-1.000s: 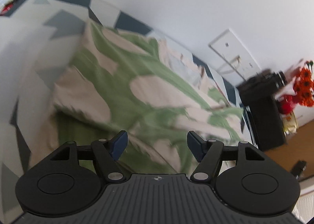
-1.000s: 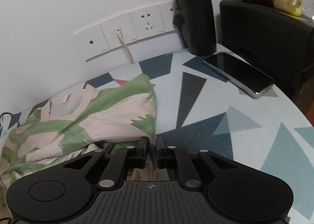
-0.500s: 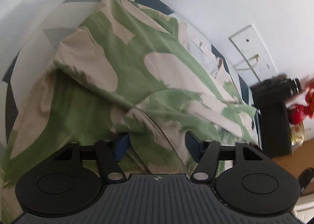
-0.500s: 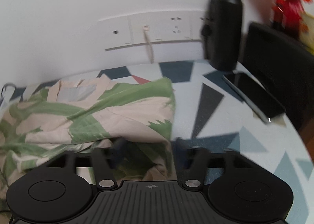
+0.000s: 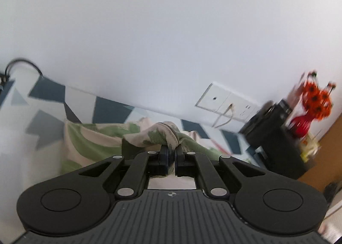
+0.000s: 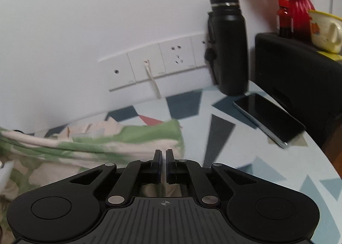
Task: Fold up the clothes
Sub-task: 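Fold the held shirt edge over the shirt with the left gripper, then open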
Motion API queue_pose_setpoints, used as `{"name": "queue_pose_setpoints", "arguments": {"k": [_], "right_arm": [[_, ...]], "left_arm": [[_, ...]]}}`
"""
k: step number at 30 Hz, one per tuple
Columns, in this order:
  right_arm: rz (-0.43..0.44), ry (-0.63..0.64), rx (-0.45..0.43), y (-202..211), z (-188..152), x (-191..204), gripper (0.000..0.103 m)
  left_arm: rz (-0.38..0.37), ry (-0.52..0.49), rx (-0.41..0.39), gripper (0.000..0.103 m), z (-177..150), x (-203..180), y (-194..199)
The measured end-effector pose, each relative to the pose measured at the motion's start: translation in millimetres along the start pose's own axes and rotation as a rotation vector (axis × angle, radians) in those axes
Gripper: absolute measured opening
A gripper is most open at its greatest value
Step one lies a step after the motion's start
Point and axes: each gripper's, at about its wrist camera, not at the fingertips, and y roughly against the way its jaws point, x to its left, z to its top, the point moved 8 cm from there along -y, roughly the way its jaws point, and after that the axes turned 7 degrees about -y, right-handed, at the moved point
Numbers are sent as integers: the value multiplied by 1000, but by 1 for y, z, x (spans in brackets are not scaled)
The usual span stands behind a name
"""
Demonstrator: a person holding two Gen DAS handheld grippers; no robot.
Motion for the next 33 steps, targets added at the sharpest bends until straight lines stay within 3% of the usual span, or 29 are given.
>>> {"name": "queue_pose_setpoints", "arguments": {"k": [4, 7, 11, 13, 17, 19, 20, 24, 26, 27, 28, 33], "right_arm": [[-44, -83, 56, -7, -13, -26, 4], [-38, -61, 73, -3, -22, -26, 7], [24, 70, 83, 8, -33, 2, 24], [45, 162, 96, 11, -42, 20, 24], [29, 183, 107, 8, -45, 20, 32], [21, 193, 112, 7, -47, 20, 28], [17, 198, 115, 6, -48, 20, 9], [1, 219, 126, 3, -52, 21, 8], [-8, 229, 132, 1, -54, 21, 8], [-12, 234, 135, 1, -55, 21, 7], [-16, 239, 138, 0, -55, 21, 8], [-30, 241, 149, -3, -56, 22, 8]], "left_arm": [[45, 0, 130, 6, -30, 18, -29], [67, 64, 180, 7, -55, 34, -39], [54, 140, 173, 6, -63, 50, -37], [51, 133, 160, 7, -60, 52, -36], [51, 67, 118, 6, -33, 49, -39], [51, 33, 97, 6, -19, 47, -41], [51, 15, 86, 6, -12, 46, -42], [50, -51, 69, 8, 9, 44, -48], [50, -67, 144, 25, -6, 49, -58], [54, -63, 188, 55, -16, 53, -64], [48, -55, 213, 74, -26, 56, -67], [-25, -2, 243, 74, -58, 65, -66]]}}
